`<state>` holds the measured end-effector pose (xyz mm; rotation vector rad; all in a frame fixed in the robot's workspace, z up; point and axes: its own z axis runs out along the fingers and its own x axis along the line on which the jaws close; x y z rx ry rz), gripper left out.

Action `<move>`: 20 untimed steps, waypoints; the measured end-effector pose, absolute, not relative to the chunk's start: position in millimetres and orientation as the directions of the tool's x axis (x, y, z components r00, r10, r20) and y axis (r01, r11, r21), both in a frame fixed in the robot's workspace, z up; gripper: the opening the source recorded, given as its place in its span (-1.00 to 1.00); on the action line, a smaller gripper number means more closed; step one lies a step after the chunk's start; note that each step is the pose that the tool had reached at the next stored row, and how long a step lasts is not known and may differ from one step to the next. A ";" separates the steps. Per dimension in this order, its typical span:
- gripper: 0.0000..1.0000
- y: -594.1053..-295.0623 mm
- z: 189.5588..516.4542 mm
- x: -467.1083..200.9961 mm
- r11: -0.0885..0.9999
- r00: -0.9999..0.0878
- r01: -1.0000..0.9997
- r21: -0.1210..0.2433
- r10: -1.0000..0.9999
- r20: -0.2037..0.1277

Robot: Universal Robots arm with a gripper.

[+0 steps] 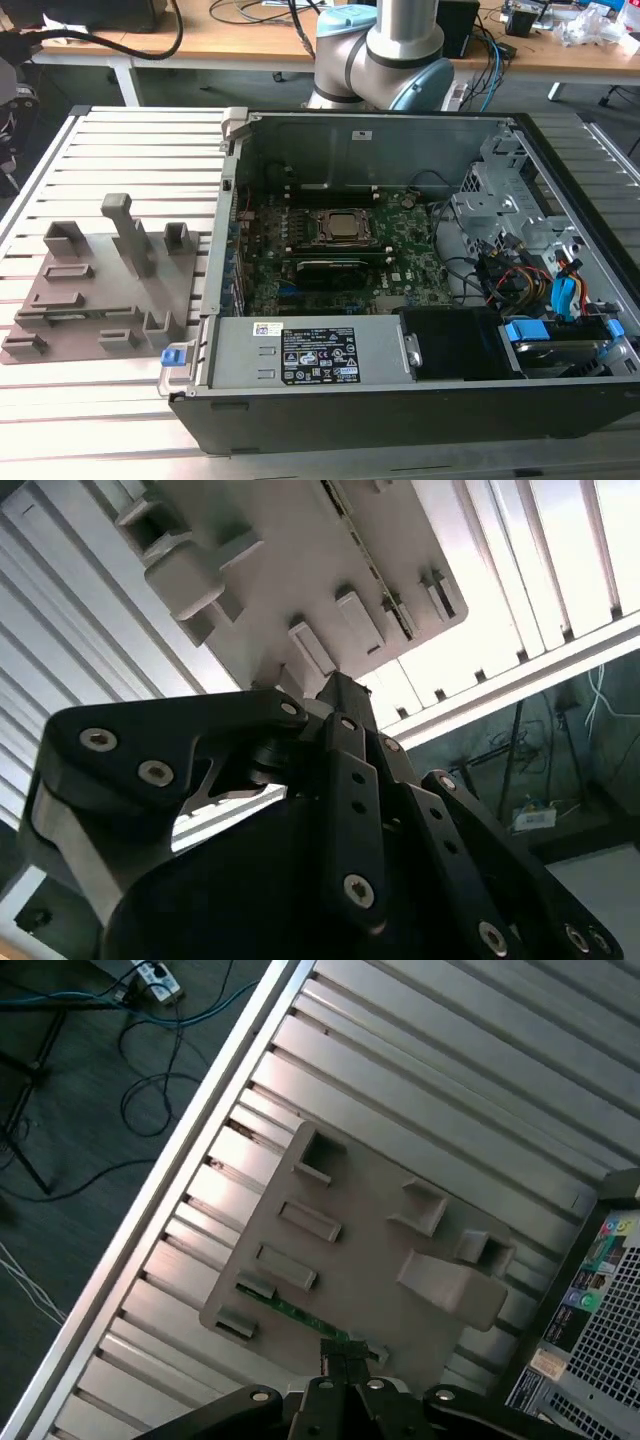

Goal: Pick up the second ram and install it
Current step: 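Pick up the second ram and move it above second insertion slot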

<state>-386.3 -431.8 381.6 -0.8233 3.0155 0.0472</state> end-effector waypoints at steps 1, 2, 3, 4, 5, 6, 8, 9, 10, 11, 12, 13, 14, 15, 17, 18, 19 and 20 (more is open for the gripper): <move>-0.80 -431.8 381.6 -386.3 0.852 -0.852 -0.523 0.025 -0.522 -0.023; -0.80 -431.8 381.6 -386.3 0.844 -0.844 -0.536 0.025 -0.535 -0.023; -0.80 -431.8 381.6 -386.3 0.828 -0.829 -0.560 0.025 -0.559 -0.023; -0.80 -431.8 381.6 -386.3 0.812 -0.813 -0.583 0.025 -0.582 -0.023; -0.80 -431.8 381.6 -386.3 0.799 -0.800 -0.601 0.025 -0.600 -0.023; -0.80 -431.8 381.6 -386.3 0.788 -0.788 -0.615 0.025 -0.615 -0.023; -0.80 -431.8 381.6 -386.3 0.763 -0.764 -0.645 0.025 -0.645 -0.023; -0.80 -431.8 381.6 -386.3 0.745 -0.745 -0.667 0.025 -0.667 -0.023; -0.80 -431.8 381.6 -386.3 0.719 -0.719 -0.695 0.025 -0.694 -0.023; -0.80 -431.8 381.6 -386.3 0.703 -0.703 -0.711 0.025 -0.711 -0.023; -0.80 -431.8 381.6 -386.3 0.688 -0.688 -0.725 0.025 -0.725 -0.023; -0.80 -431.8 381.6 -386.3 0.671 -0.671 -0.741 0.025 -0.741 -0.023; -0.80 -431.8 381.6 -386.3 0.660 -0.661 -0.751 0.025 -0.750 -0.023; -0.80 -431.8 381.6 -386.3 0.651 -0.651 -0.759 0.025 -0.759 -0.023; -0.80 -431.8 381.6 -386.3 0.633 -0.634 -0.774 0.025 -0.773 -0.023; -0.80 -431.8 381.6 -386.3 0.606 -0.607 -0.795 0.025 -0.794 -0.023; -0.80 -431.8 381.6 -386.3 0.588 -0.589 -0.808 0.025 -0.808 -0.023; -0.80 -431.8 381.6 -386.3 0.573 -0.573 -0.820 0.025 -0.819 -0.023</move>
